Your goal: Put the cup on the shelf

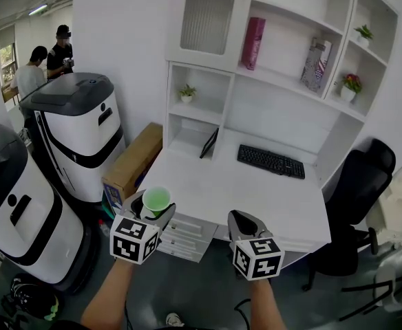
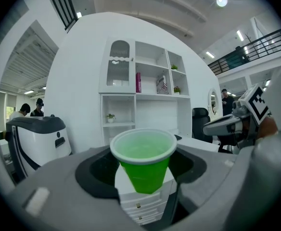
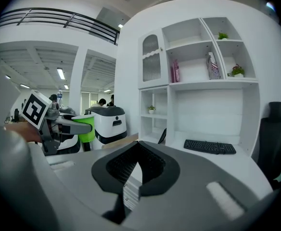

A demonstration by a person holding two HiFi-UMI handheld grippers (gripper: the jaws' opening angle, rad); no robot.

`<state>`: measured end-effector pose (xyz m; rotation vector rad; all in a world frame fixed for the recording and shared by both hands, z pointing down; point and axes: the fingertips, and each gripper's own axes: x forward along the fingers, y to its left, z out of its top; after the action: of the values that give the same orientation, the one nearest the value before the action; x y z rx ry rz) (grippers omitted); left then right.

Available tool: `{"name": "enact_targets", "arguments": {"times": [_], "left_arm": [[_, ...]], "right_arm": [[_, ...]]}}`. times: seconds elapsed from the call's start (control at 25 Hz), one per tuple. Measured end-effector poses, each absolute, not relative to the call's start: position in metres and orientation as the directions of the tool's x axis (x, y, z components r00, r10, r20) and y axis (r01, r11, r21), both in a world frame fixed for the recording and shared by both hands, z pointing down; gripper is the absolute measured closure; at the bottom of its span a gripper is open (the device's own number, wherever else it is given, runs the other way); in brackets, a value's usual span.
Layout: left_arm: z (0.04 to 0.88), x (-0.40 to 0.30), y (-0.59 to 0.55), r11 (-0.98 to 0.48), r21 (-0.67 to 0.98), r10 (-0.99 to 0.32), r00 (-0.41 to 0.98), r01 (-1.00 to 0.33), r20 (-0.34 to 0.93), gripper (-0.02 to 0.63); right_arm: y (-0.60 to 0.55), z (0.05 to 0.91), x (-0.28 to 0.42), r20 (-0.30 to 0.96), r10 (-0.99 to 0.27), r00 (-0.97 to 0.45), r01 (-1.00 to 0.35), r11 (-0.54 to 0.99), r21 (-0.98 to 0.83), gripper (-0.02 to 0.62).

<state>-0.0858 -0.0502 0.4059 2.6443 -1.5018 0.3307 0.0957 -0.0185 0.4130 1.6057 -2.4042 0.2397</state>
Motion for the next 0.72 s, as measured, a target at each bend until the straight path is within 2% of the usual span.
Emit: {"name": "enact_targets", "arguments": {"times": [0.72], "left_arm": [[0.407,-0.096,-0.073,-0.518,-0.047,-0.842,0.498,-0.854,0.208,0.293]], "right_arm": [[-0.047,0.410,0.082,0.264,-0.889,-0.373,-0.921,0.389,0.007,0.572]]}}
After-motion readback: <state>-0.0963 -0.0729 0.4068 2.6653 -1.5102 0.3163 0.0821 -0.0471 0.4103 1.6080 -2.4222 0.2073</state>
